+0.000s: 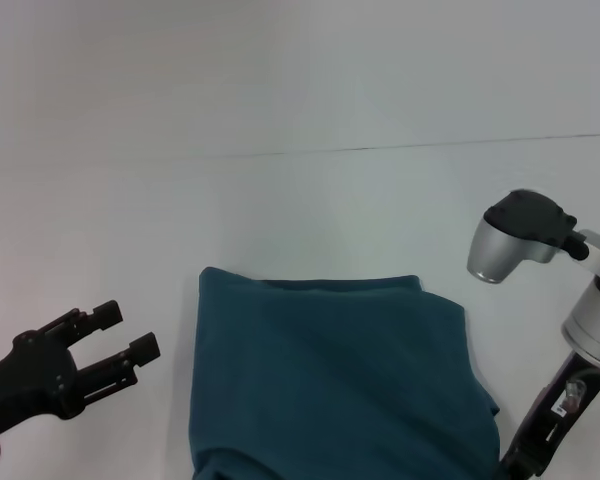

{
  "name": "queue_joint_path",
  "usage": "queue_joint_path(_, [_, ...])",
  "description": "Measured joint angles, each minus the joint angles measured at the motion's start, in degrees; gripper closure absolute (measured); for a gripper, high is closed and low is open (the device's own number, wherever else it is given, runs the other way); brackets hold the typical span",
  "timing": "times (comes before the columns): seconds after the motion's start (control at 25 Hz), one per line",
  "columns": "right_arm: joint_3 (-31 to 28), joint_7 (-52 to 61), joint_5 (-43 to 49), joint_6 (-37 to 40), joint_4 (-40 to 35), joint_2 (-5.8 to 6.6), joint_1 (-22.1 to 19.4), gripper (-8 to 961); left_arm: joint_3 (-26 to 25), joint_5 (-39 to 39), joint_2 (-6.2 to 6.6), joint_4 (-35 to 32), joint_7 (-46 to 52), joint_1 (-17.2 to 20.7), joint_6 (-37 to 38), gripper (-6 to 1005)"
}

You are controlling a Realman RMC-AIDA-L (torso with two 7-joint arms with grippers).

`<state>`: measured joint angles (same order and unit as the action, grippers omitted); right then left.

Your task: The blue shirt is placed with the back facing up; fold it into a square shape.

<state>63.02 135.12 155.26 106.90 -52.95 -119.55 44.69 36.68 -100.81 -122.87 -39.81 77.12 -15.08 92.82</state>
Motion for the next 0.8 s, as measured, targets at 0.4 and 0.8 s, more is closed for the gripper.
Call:
queue_joint_path(0.4, [-6.89,-3.52,-4.94,6.92,-7.26,1.79,-0.37,598,0.07,-1.27,0.41,-1.31,6.98,-0.68,0.47,221])
queue_joint_path(0.8, [-9.30,-6.12,-8.22,4.73,-8.05,2.79,0.14,319,2.74,-10.45,0.27,-12.16,37.12,-5.95,2.20,228])
